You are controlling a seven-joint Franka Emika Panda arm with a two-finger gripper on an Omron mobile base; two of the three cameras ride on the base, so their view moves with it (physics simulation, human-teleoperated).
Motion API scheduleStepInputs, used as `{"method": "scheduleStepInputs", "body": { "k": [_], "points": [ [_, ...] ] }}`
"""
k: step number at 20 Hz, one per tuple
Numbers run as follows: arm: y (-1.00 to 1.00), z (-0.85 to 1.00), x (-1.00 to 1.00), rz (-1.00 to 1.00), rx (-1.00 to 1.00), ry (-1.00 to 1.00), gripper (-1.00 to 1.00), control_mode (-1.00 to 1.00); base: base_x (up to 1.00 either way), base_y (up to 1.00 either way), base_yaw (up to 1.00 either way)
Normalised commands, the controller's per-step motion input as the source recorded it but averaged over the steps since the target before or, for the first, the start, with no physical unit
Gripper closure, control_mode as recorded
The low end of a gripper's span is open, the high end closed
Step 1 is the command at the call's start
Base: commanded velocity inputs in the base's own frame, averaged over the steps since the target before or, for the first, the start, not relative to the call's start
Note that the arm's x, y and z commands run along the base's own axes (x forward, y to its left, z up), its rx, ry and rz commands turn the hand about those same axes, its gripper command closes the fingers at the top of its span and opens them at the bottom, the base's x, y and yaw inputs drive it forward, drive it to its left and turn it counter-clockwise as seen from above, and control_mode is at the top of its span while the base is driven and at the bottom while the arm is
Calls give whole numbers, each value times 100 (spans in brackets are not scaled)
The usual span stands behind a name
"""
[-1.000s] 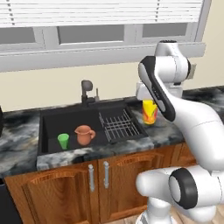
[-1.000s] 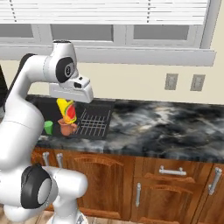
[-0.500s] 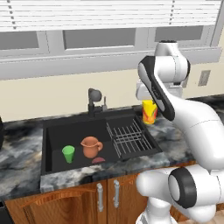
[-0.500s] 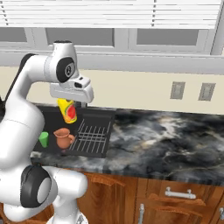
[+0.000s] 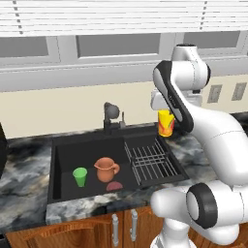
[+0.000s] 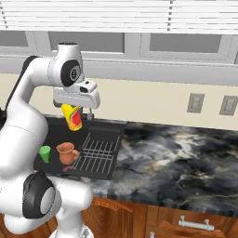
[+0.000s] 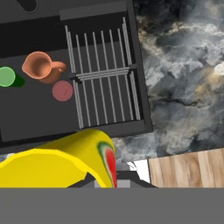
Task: Pick the cup and cup and place them in the sink. Then turn on the water.
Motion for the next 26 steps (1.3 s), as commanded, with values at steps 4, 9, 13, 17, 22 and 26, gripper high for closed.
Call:
{"method": "scheduleStepInputs", "body": {
  "k": [4,9,13,17,22,26],
  "points": [
    [0,0,0,0,0,0,100,100,14,0,6],
    [0,0,0,0,0,0,100,100,11,0,2],
    [0,0,0,0,0,0,100,100,0,0,1],
    [0,0,0,0,0,0,100,100,0,0,0],
    [0,0,0,0,0,0,100,100,0,-1,0],
    [0,0,0,0,0,0,100,100,0,-14,0]
  ]
}}
